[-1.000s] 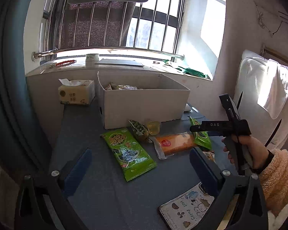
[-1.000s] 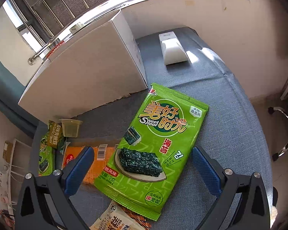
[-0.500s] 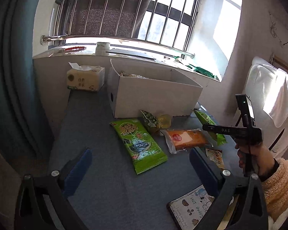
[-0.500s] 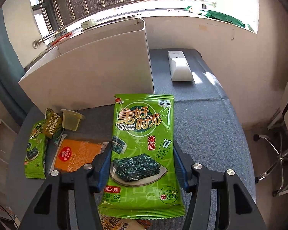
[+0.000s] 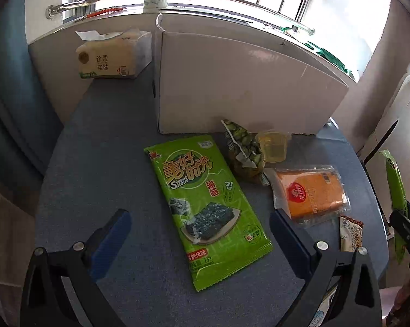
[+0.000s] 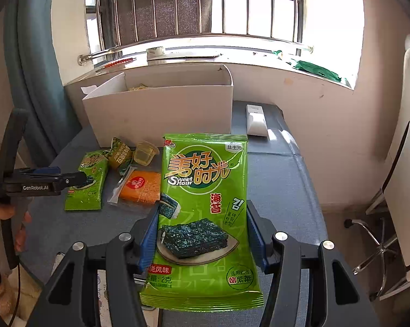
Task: Organize snacks
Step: 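Grasp a green seaweed pack with the right gripper while the left gripper grasps another, then carry both seaweed packs into the white box and open both grippers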
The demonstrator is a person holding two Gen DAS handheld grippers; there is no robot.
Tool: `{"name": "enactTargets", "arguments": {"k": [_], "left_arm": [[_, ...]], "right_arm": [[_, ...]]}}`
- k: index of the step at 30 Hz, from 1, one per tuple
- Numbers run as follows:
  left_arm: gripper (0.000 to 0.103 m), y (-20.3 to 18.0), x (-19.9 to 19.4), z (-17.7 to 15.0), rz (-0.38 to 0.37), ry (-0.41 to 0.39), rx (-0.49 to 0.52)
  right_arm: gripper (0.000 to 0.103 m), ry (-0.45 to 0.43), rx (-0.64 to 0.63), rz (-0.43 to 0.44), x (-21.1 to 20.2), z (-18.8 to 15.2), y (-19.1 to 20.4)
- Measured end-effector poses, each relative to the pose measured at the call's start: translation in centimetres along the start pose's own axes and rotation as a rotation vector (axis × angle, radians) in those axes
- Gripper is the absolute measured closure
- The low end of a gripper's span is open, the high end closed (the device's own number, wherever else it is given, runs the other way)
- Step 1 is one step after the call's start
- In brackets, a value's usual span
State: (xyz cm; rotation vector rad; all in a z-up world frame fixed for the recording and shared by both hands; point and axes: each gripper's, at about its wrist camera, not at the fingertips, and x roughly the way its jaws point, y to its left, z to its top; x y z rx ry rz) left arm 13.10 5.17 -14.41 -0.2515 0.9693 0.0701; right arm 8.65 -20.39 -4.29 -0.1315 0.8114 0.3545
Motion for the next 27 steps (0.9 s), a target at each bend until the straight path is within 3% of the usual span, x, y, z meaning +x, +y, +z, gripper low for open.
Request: {"name": "enactTargets", "arguments": {"k": [5, 10, 12, 13, 14, 15, 23, 27], "left_arm": [[0.000, -0.4, 2.7, 0.7, 0.071, 0.054, 0.002], [0.002, -1.4, 3.3, 0.7, 0.062, 0.032, 0.059], [0.017, -1.8, 2.9, 0.5, 0.043, 0.006, 0.084], [0.043, -2.1, 2.6, 0.4, 0.049, -0.001, 0.111], [0.080, -2.2, 2.4, 0.3, 0.026, -0.003, 0.123], [0.084, -1.9, 2.1, 0.2, -0.004, -0.006, 0.112], [0.088, -0.6, -3.5, -0.7, -0.105, -0.134, 0.095], [0.088, 0.1, -7.7, 0.1, -0.124, -0.243, 0.090]], "right_arm": [[0.042, 0.009, 0.008, 0.024, -0.5, -1.0, 0.0], [0.042, 0.022, 0.013, 0.027, -0.2, -1.4, -0.2], [0.042, 0.025, 0.015, 0.033, -0.2, -1.6, -0.2], [0.041, 0.027, 0.014, 0.035, -0.1, -1.7, -0.1], [0.041, 0.029, 0.012, 0.038, -0.1, -1.7, -0.1], [0.041, 0.031, 0.011, 0.039, 0.0, -1.8, 0.0], [0.041, 0.043, -0.002, 0.064, 0.3, -1.9, 0.8], [0.041, 0.013, -0.003, 0.095, 0.0, -0.8, 1.0]]}}
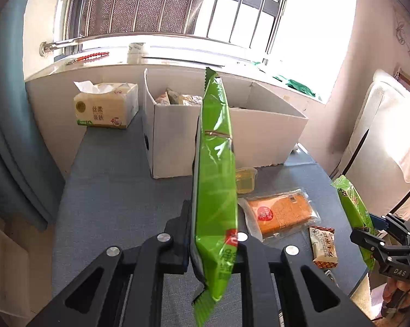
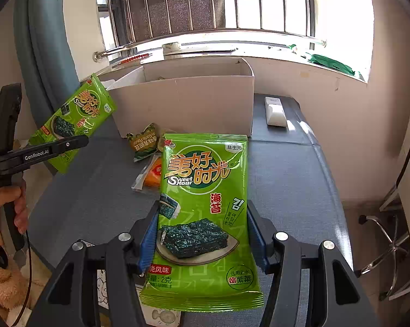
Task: Organize snacks
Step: 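Carry both seaweed packs into the white box and open both grippers, then move both grippers back over the bread and biscuit packs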
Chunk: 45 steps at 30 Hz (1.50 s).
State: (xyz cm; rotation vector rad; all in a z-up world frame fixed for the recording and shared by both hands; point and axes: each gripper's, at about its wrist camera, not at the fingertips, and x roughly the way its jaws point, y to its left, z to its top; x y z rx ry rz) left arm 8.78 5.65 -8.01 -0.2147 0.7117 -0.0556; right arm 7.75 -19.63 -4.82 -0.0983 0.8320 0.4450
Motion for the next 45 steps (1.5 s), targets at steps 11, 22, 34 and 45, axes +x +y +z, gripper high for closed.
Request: {"name": "enactTargets", "arguments": {"k": [11, 22, 34, 45], "left_arm": [[0.088, 0.6, 2.2, 11.9, -0.064, -0.089, -0.018], [0.045, 2.3, 10.8, 16.6, 0.025, 0.054, -0.029], [0.000, 1.7, 8.9, 15.3, 0.055, 0.032, 0.006], [0.000, -1.5, 3.0, 11.4, 0.020, -0.072, 0.147]], "right_arm": [[0.041, -0.124, -0.016, 0.077, 3.9, 14.0, -0.2], [0.030, -0.018, 0.049, 0.044, 14.1, 23.4, -2.2], [0.000, -0.036, -0.010, 0.019, 13.0, 21.6, -1.4], [0.000, -0.079, -0.044, 0.111, 6.3, 15.3, -0.5]]}}
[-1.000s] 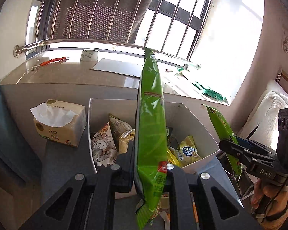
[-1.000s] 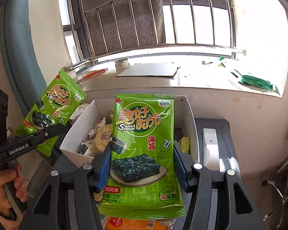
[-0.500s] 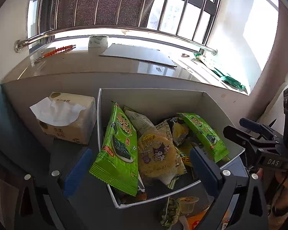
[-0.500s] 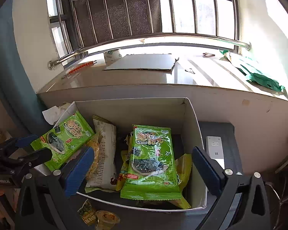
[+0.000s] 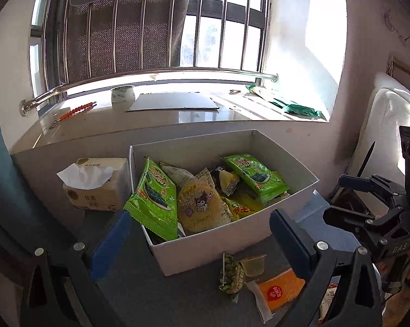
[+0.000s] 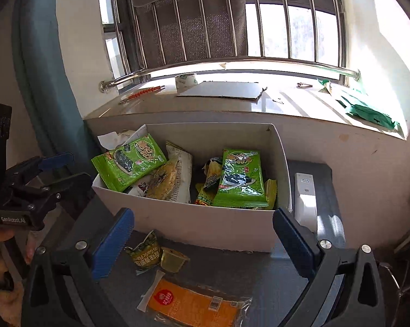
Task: Organize snacks
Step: 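Move both grippers back over the bread and biscuit packs, then grasp the small biscuit pack with the right gripper while the left gripper grasps the orange bread pack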
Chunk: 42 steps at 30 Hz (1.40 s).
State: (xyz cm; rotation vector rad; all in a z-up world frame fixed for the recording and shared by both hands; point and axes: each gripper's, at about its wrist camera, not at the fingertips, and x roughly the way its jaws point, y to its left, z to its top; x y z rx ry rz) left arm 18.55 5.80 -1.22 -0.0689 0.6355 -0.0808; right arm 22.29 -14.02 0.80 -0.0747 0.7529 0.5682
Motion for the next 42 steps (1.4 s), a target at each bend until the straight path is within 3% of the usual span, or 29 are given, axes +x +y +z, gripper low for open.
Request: {"name": "enactTargets", "arguments": {"k": [3, 7, 12, 17, 23, 32, 35, 39, 40, 42], "left_arm": [[0.000, -0.9, -2.0, -1.9, -0.020, -0.022, 0.010], [0.000, -2.1, -4.7, -5.2, 0.021, -0.070, 0.016], [0.000, -3.0, -7.3, -9.9, -0.026, -0.069, -0.037], [0.000, -3.8, -9.0, -14.0, -0.039, -0.046, -0.098], [0.000, -5.3, -10.2, -16.3, -0.030, -0.032, -0.075], [0.000, -5.7, -9.5, -16.2, -0.056, -0.004, -0.077], [0.000, -5.7, -9.4, -16.3, -0.047, 0.001, -0.072], [0.000, -5.2, -9.2, -16.5, -0.045, 0.012, -0.088], [0.000, -5.1, -9.1, -16.5, -0.044, 0.015, -0.089], [0.000, -5.2, -8.8, -16.5, -0.045, 0.025, -0.084]], "right_arm": [[0.000, 0.018, -0.004, -0.010, -1.8, -3.1, 0.2], [0.000, 0.045, 0.020, -0.040, -4.0, -8.1, 0.1], [0.000, 0.080, 0.107, -0.063, -6.5, -15.0, -0.8], [0.000, 0.142, 0.157, -0.097, -7.5, -19.3, -1.1], [0.000, 0.196, 0.127, -0.113, -5.8, -19.9, -0.6], [0.000, 0.309, 0.037, -0.146, 0.0, -18.8, 0.1], [0.001, 0.307, 0.019, -0.151, 0.5, -18.5, 0.5], [0.027, 0.267, 0.024, -0.170, -0.3, -18.7, 0.1], [0.029, 0.265, 0.027, -0.159, -0.6, -18.8, -0.1], [0.047, 0.254, 0.054, -0.114, -1.2, -18.9, -0.8]]}}
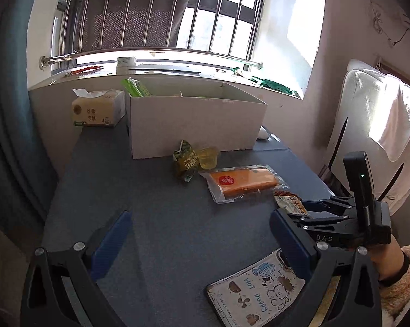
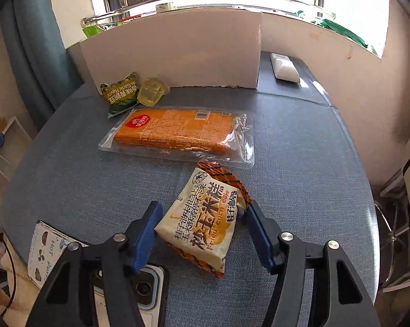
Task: Organize snacks
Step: 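Grasp the small biscuit pack with the right gripper while the left gripper grasps the orange bread pack, then carry both packs into the white box and open both grippers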
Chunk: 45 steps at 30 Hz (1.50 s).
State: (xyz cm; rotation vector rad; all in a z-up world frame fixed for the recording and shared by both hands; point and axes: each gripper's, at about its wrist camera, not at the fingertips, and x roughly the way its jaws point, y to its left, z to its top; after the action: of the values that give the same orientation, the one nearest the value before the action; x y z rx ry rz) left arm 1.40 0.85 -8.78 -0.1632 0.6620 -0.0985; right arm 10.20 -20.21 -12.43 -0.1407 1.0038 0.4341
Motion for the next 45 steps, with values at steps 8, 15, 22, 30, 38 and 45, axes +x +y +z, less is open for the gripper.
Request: {"name": "enactTargets", "arguments": {"k": [8, 15, 22, 30, 38, 45], "left_arm": [[0.000, -2.8, 3.4, 0.9, -0.101, 0.098, 0.206], [0.000, -7.5, 10.3, 4.2, -0.358, 0.228, 0.523], [0.000, -10.6, 18.1, 6.2, -0.406, 0.355, 0.756], [0.000, -11.0, 22.3, 5.8, -0.396, 0.465, 0.812], [0.045, -9.2, 20.9, 6.2, -0.417, 0.453, 0.675], [0.046, -6.6, 14.6, 5.9, -0.398, 0.295, 0.481]], "right_arm": [[0.053, -0.032, 0.041, 0.059, -2.8, -1.3, -0.7], [0.053, -0.120, 0.071, 0.132, -6.8, -1.4, -2.1], [0.053, -0.156, 0.131, 0.133, -9.3, -2.5, -4.5], [0.053, -0.157, 0.178, 0.139, -9.5, -3.3, -6.3], [0.053, -0.147, 0.151, 0.155, -9.3, -3.2, -5.5], [0.053, -0.156, 0.134, 0.144, -9.4, -2.5, -4.9]]}}
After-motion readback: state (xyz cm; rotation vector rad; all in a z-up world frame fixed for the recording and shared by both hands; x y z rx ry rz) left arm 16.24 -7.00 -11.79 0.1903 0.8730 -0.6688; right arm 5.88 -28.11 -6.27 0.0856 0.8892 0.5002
